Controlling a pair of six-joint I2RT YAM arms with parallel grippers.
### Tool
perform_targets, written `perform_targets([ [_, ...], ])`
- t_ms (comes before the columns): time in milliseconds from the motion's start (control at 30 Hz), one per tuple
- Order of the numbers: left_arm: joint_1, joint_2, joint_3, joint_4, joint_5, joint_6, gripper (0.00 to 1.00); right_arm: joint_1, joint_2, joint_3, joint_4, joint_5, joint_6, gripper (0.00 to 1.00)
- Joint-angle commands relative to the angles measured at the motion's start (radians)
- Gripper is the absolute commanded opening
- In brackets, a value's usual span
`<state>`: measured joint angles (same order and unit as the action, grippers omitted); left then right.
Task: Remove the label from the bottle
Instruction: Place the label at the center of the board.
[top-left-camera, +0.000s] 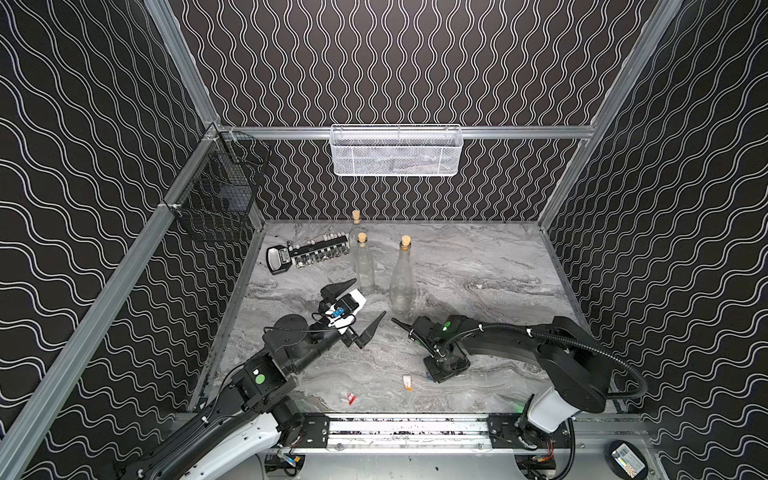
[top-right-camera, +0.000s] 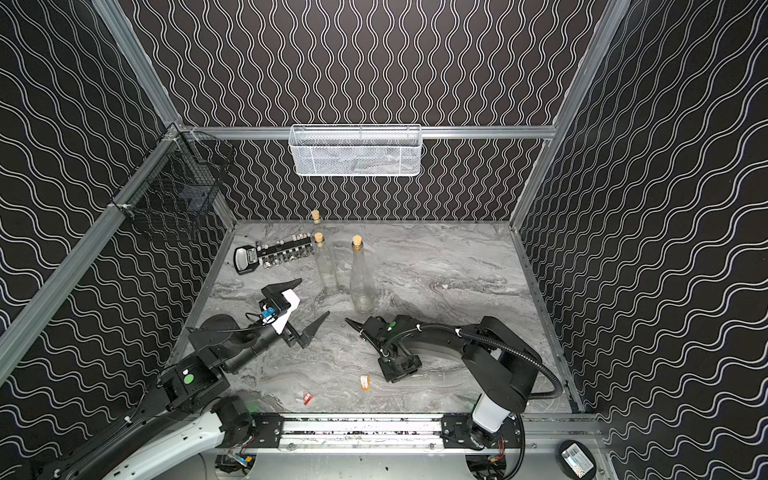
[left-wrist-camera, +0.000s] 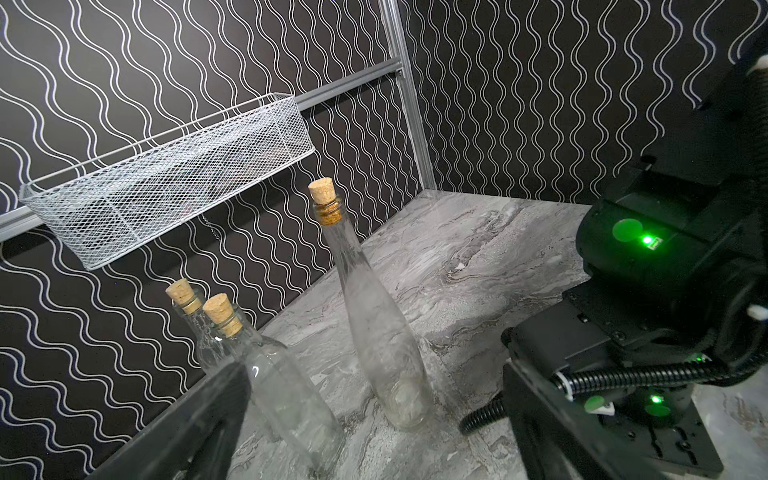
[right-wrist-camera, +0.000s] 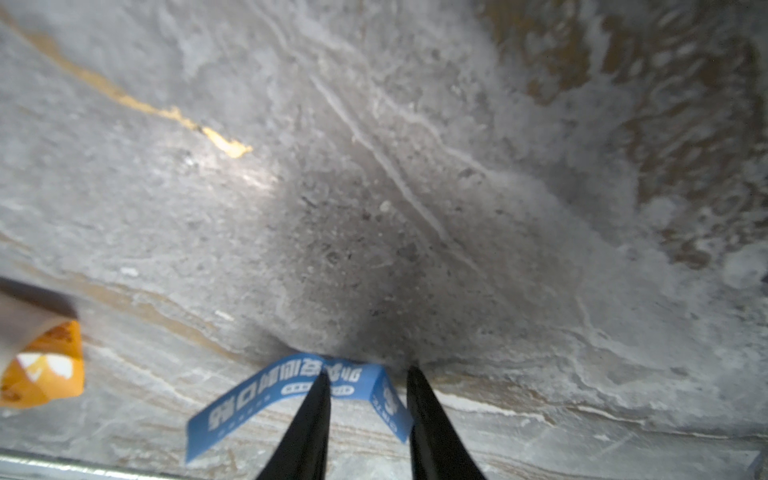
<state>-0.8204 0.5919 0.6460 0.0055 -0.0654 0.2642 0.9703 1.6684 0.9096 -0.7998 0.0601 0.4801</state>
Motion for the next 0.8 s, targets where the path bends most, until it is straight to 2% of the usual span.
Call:
perform_targets([
  [0, 0.001, 0.001, -0.003, 0.033, -0.003, -0.012, 0.99, -0.007, 0.014, -0.021, 0.087, 0.238, 0.034, 0.34],
  [233, 0.001, 0.002, -0.005, 0.033, -0.008, -0.012, 0.99, -0.015, -0.012, -0.011, 0.085, 0.25, 0.027, 0.34],
  [367, 0.001, 0.001, -0.007, 0.034, -0.015, -0.009, 0.99, -0.054, -0.088, 0.0, 0.084, 0.271, 0.007, 0.34],
  [467, 0.001, -0.002, -0.011, 0.036, -0.027, -0.008, 0.99, -0.116, -0.21, 0.012, 0.097, 0.291, -0.012, 0.35],
  [567, 0.001, -0.009, -0.016, 0.043, -0.044, -0.008, 0.99, -0.203, -0.408, 0.011, 0.157, 0.283, -0.04, 0.37],
  [633, 0.001, -0.014, -0.019, 0.05, -0.061, -0.01, 0.99, -0.249, -0.546, -0.004, 0.228, 0.282, -0.07, 0.41],
  [700, 0.001, -0.018, -0.026, 0.06, -0.08, -0.012, 0.99, -0.274, -0.692, -0.033, 0.322, 0.294, -0.13, 0.49],
  [733, 0.001, -0.018, -0.029, 0.066, -0.088, -0.01, 0.99, -0.28, -0.745, -0.045, 0.358, 0.299, -0.156, 0.54],
  [767, 0.001, -0.018, -0.032, 0.069, -0.098, -0.008, 0.99, -0.283, -0.799, -0.055, 0.391, 0.309, -0.177, 0.66],
])
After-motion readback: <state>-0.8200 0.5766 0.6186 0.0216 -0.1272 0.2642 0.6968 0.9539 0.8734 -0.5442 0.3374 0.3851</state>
